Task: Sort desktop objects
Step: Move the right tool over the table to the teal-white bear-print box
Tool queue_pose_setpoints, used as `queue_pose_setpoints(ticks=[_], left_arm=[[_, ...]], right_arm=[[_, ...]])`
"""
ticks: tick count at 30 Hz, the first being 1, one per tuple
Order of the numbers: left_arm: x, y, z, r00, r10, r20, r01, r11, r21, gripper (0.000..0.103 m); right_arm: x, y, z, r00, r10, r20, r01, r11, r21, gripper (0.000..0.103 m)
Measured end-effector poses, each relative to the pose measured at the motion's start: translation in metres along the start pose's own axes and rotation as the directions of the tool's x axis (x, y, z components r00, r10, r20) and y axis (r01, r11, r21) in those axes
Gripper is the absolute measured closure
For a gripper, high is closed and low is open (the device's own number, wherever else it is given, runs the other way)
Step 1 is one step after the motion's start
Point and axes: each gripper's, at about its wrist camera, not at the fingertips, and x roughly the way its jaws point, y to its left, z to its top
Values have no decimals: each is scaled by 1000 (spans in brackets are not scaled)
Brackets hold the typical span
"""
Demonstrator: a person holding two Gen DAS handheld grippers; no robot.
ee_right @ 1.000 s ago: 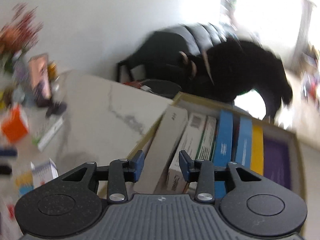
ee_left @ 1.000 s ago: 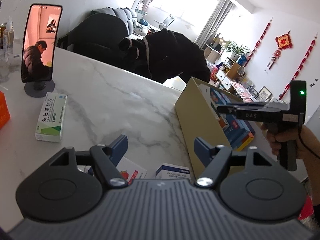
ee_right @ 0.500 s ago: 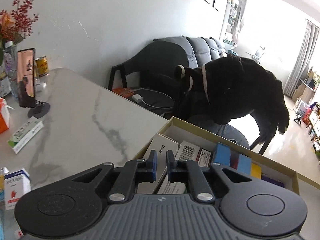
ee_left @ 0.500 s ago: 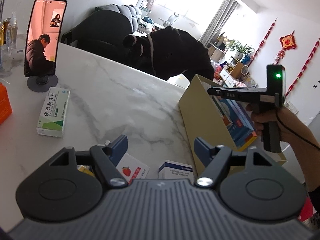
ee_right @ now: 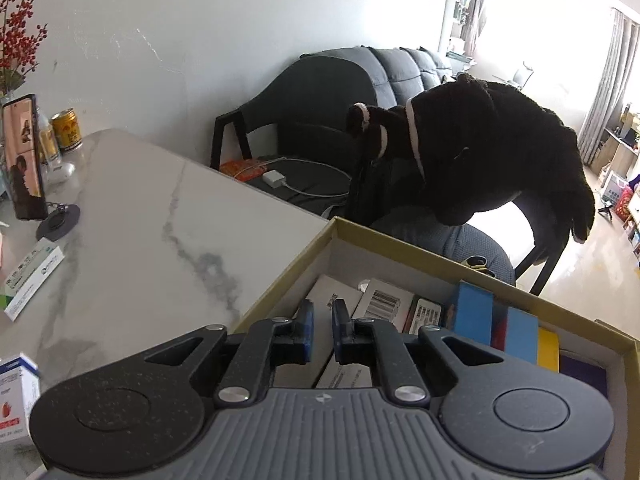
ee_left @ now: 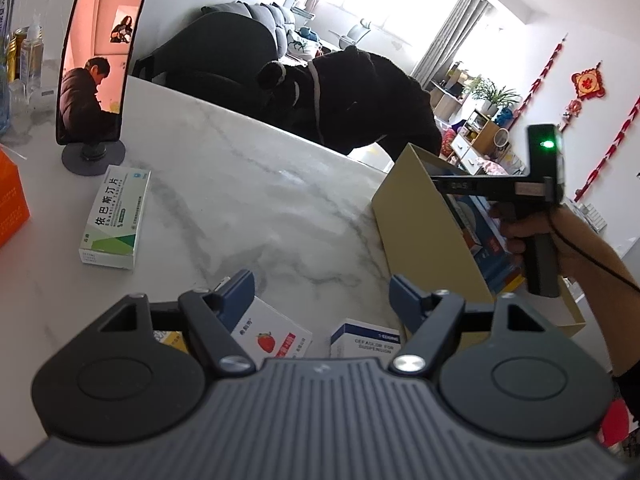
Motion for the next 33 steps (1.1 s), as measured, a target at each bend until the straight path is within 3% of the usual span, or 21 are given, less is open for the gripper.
queue_pose_setpoints(ticks=[7,9,12,17,24,28,33], left_arm=[[-3,7,-8,1000,-27,-11,27,1000,-13,26],[-5,8,-12,999,-31,-11,31,999,-11,21],[-12,3,-19,1000,-19,2,19,1000,25,11],[-27,-7,-33,999,32,24,-34,994,105,0],[-47,-2,-55,995,96,-9,-94,984,148,0],[-56,5,-71,993,110,-32,-105,987,121,0],[-62,7,-95,992,109,-61,-103,990,97,0]], right_arm=[[-44,18,-20,1000,16,-2,-17,986,-167,65],[-54,24,-28,1000,8,1,-8,979,-205,54],[-72,29,-39,999,-26,20,30,974,-226,47],[-116,31,-58,992,-90,93,102,987,-126,24],[-176,50,-106,972,-146,183,144,989,22,5],[-202,67,-138,965,-150,216,135,988,80,4],[-221,86,-169,965,-97,242,62,987,148,1]])
